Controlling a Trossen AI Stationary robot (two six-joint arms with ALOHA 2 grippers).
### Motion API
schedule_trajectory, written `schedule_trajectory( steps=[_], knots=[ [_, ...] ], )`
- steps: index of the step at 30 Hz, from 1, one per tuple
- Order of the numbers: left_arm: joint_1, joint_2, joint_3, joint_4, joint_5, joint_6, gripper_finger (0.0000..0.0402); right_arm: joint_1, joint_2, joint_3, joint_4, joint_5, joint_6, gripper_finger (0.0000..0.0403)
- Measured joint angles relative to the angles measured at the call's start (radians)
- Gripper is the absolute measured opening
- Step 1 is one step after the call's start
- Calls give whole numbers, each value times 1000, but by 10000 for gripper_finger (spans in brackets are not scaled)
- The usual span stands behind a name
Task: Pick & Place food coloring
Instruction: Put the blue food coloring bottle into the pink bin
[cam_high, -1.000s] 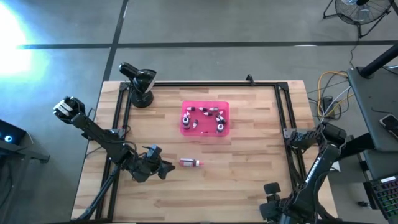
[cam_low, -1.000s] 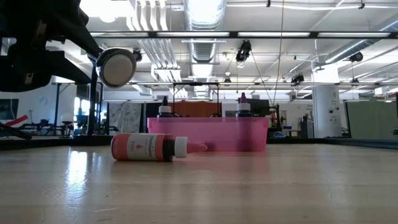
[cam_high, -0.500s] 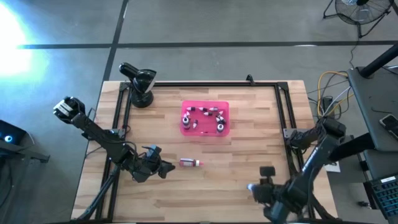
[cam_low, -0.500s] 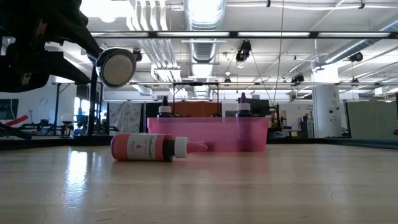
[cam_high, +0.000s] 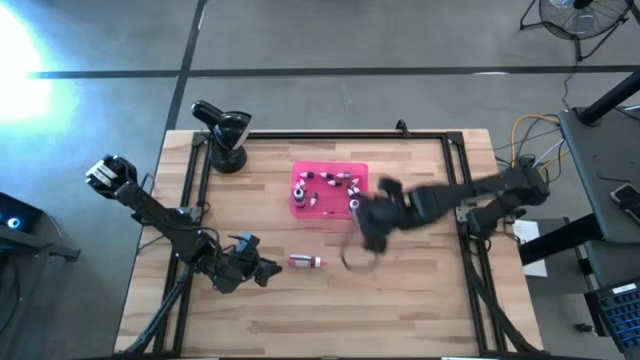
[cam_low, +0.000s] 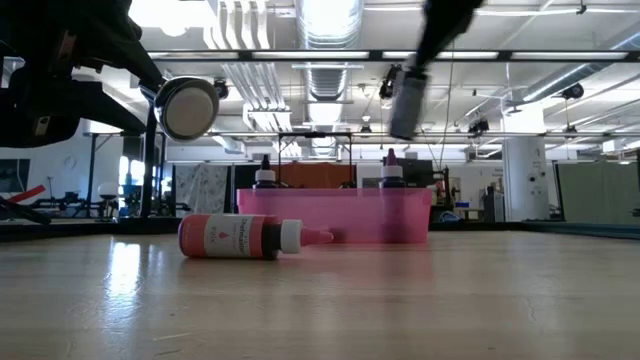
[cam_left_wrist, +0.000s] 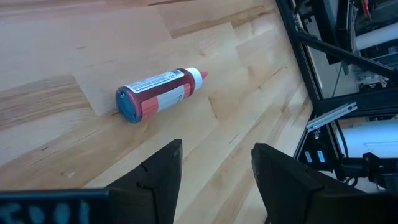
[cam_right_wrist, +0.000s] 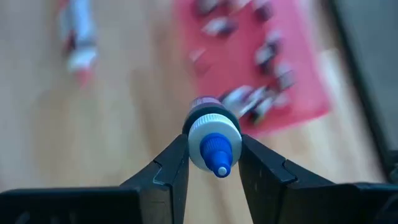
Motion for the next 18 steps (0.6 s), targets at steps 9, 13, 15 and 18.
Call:
schedule_trajectory(
  steps=[9,13,15,18],
  knots=[
    [0,0,0,2,0,-2,170,-259,88,244,91,-49,-139,107],
    [0,0,0,-2,0,0,170,-341,216,346,26,-124,-168,107],
    [0,0,0,-2,0,0,170,-368,295,405,-23,-151,-191,107],
    [0,0,0,-2,0,0,170,-403,409,491,-105,-176,-220,107]
  ],
)
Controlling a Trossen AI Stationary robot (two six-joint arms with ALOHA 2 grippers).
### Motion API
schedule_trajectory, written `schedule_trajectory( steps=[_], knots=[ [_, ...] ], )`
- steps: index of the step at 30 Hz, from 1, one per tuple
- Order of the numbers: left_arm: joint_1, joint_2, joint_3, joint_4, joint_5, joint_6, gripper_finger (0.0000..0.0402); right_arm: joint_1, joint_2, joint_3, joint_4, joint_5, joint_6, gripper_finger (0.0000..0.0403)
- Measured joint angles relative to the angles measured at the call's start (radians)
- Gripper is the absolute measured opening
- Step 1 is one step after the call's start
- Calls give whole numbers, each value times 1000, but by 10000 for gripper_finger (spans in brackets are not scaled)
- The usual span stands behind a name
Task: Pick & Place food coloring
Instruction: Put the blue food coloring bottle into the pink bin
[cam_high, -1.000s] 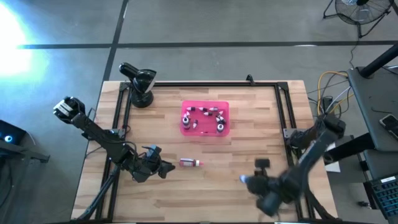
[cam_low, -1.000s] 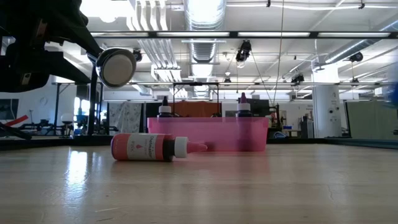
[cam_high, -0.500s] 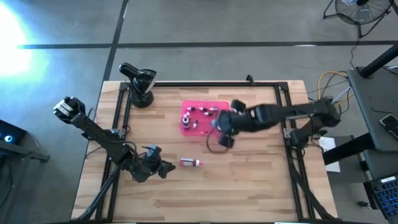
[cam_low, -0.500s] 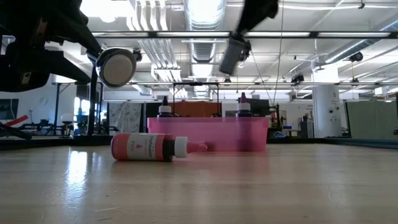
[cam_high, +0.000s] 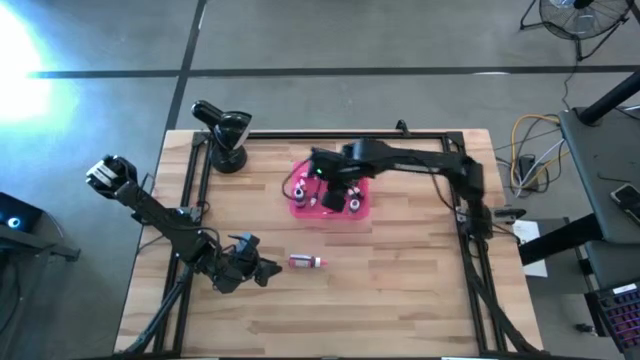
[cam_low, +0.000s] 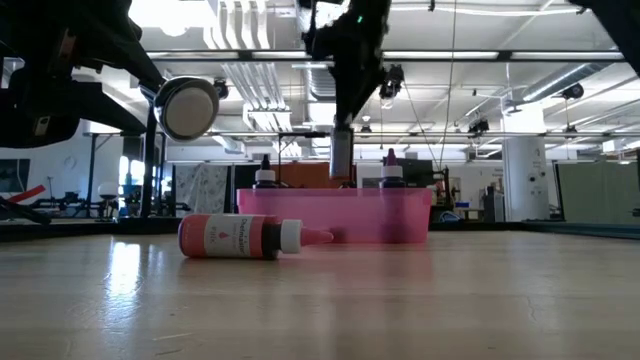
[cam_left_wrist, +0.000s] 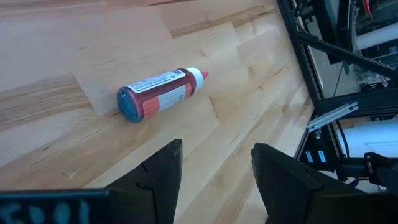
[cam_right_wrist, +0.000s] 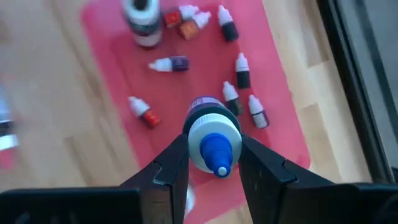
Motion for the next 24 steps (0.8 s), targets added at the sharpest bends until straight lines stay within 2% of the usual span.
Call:
schedule_trajectory(
  steps=[4,7,24],
  knots=[
    [0,0,0,1,0,0,170,-36,86,69,-17,-76,-49,107],
    [0,0,0,3,0,-1,170,-46,113,68,-12,-109,-61,107],
    [-1,0,0,3,0,1,170,-84,120,-152,207,-125,-26,110]
  ],
)
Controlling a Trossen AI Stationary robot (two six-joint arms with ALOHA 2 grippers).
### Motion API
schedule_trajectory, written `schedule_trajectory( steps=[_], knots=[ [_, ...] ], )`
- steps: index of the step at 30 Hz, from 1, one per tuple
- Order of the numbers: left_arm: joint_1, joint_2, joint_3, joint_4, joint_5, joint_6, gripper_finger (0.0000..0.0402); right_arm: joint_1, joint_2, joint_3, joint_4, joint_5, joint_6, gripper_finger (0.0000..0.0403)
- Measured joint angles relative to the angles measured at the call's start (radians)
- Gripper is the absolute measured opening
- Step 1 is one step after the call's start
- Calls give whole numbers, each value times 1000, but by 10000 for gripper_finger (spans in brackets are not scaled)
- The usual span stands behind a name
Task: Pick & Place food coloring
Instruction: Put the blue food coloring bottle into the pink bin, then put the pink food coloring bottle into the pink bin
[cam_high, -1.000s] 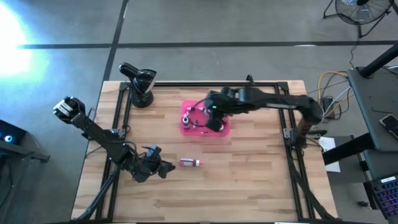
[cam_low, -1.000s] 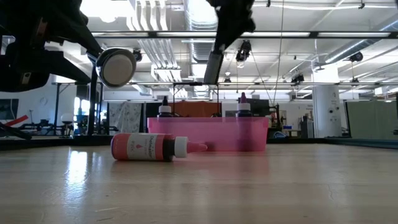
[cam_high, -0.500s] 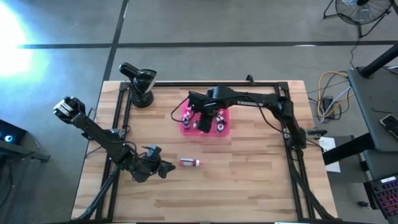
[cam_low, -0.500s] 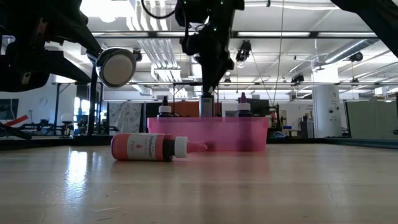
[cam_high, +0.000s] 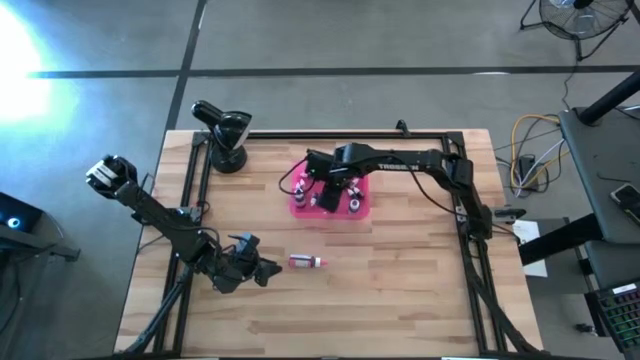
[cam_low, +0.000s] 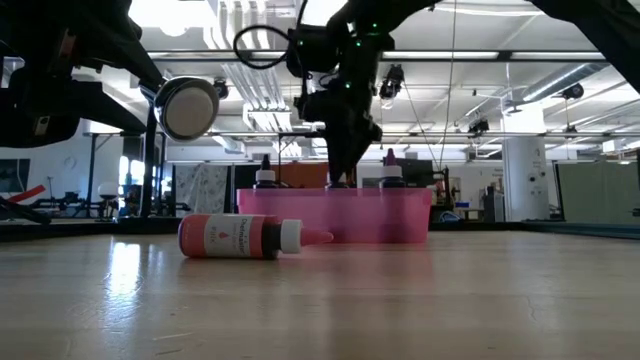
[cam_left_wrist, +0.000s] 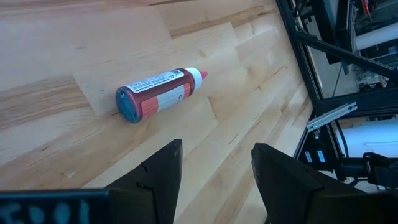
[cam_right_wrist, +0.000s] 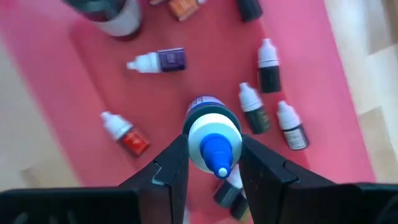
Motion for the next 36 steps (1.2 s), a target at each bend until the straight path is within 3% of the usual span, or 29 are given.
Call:
schedule_trajectory(
  steps=[12,26,36],
  knots=[
    [0,0,0,0,0,0,170,-40,-2,-15,35,-10,22,129],
    [0,0,0,0,0,5,170,-48,-15,-13,16,-13,17,238],
    [0,0,0,0,-1,27,170,-18,-180,-10,-10,-5,-68,282]
  ],
)
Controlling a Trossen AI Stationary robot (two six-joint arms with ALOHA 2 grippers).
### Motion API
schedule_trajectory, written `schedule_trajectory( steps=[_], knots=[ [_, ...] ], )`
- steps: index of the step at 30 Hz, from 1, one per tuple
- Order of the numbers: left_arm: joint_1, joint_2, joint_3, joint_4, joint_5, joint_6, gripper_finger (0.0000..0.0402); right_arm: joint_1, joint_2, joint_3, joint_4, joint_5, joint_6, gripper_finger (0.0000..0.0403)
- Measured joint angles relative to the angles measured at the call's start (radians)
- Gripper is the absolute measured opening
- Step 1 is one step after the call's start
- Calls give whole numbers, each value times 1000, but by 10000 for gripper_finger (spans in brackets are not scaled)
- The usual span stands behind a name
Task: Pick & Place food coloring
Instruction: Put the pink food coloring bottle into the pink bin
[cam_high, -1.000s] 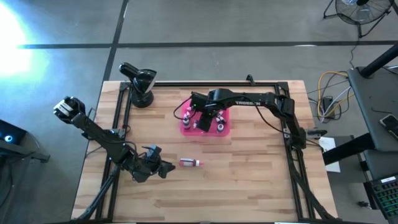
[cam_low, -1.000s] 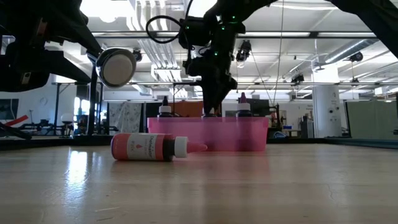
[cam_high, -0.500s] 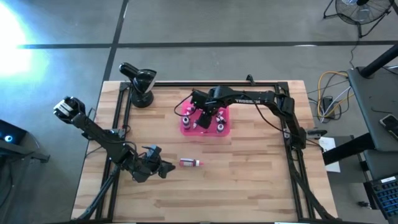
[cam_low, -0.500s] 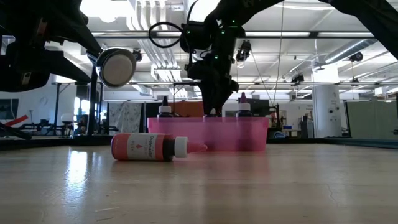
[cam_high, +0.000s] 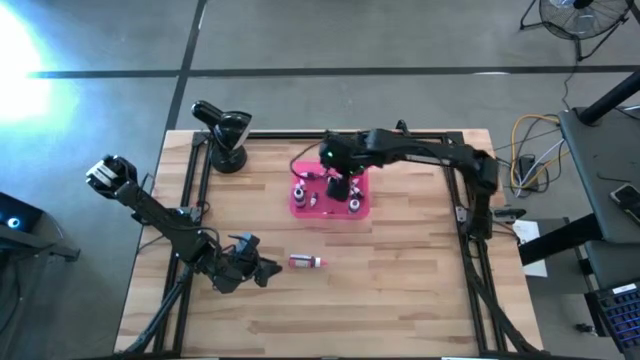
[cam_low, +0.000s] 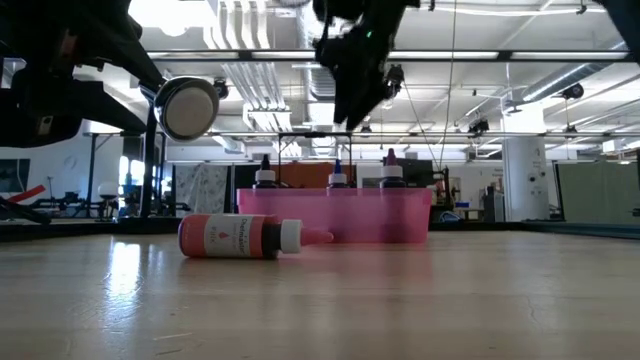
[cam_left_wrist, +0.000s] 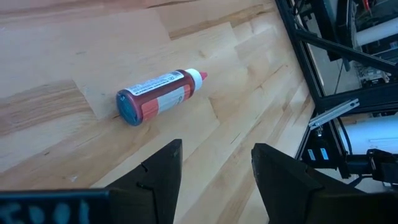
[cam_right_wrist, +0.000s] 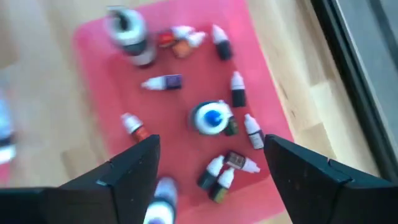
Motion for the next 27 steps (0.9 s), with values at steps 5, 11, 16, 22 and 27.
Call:
schedule_trajectory(
  steps=[5,11,16,22,27],
  knots=[
    [0,0,0,0,-32,10,170,112,-130,-71,13,-1,-86,278],
    [0,0,0,0,-67,39,170,315,-219,-245,153,-1,-56,265],
    [1,0,0,1,-56,97,170,414,-199,-397,460,-4,61,256],
    [2,0,0,1,-55,96,170,473,-92,-453,630,-2,34,256],
    [2,0,0,6,-55,78,170,481,-6,-448,646,0,39,262]
  ],
)
